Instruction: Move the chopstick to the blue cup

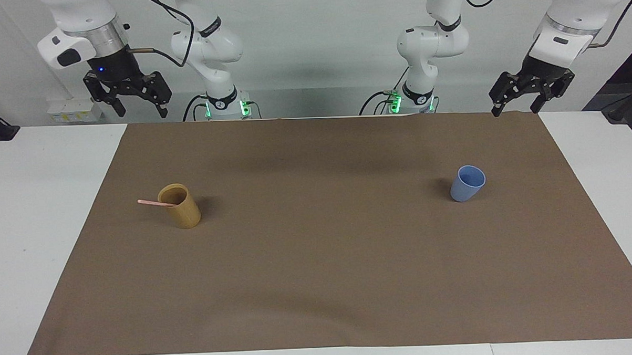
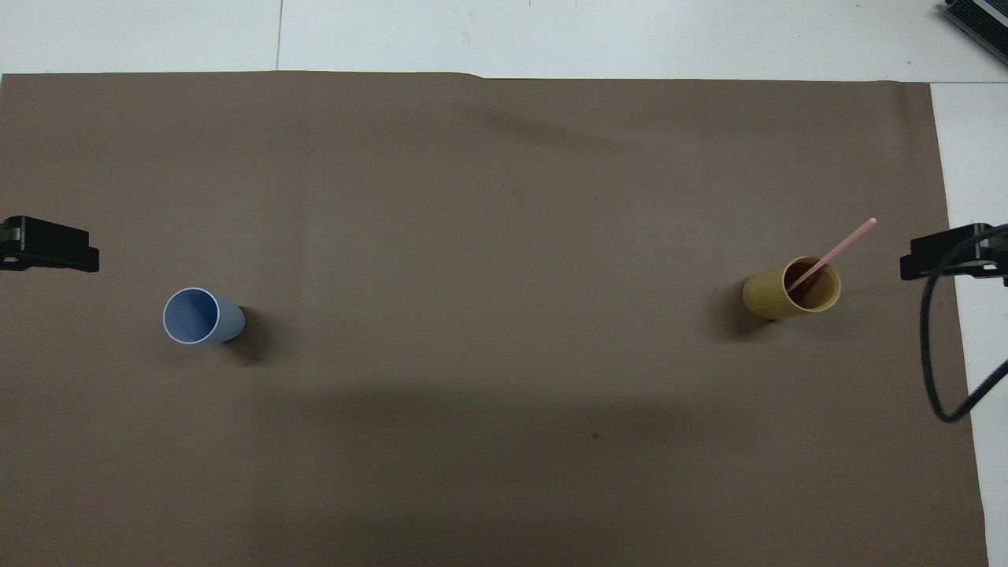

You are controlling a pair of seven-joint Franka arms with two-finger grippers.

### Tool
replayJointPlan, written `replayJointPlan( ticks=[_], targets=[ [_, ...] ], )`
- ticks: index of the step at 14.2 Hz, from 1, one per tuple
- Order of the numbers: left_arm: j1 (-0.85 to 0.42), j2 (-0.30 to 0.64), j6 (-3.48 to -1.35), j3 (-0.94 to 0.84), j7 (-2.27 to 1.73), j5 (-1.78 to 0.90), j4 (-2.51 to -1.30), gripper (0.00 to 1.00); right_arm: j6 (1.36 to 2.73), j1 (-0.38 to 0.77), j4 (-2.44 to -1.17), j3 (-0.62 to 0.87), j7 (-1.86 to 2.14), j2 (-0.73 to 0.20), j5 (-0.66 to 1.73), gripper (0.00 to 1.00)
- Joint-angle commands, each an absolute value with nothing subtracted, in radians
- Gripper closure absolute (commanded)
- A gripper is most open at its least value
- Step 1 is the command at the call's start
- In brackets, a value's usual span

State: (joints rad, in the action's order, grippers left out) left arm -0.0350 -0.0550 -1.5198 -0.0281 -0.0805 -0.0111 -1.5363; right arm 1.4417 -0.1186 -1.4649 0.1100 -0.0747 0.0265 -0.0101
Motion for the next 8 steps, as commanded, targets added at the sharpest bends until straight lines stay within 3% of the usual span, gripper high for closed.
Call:
replayJointPlan(
  ticks=[1,8],
  targets=[
    [-0.035,-0.058,-1.517,-0.026,-0.080,-0.005,-1.536,0.00,1.443,-0.126,-1.488,0.112,-0.077,0.048,0.009,0.00],
    [-0.035,-0.058,-1.517,-0.026,-0.080,-0.005,-1.536,0.00,1.437,-0.129,-1.479,0.112,-0.066,0.041,0.009,0.00]
  ],
)
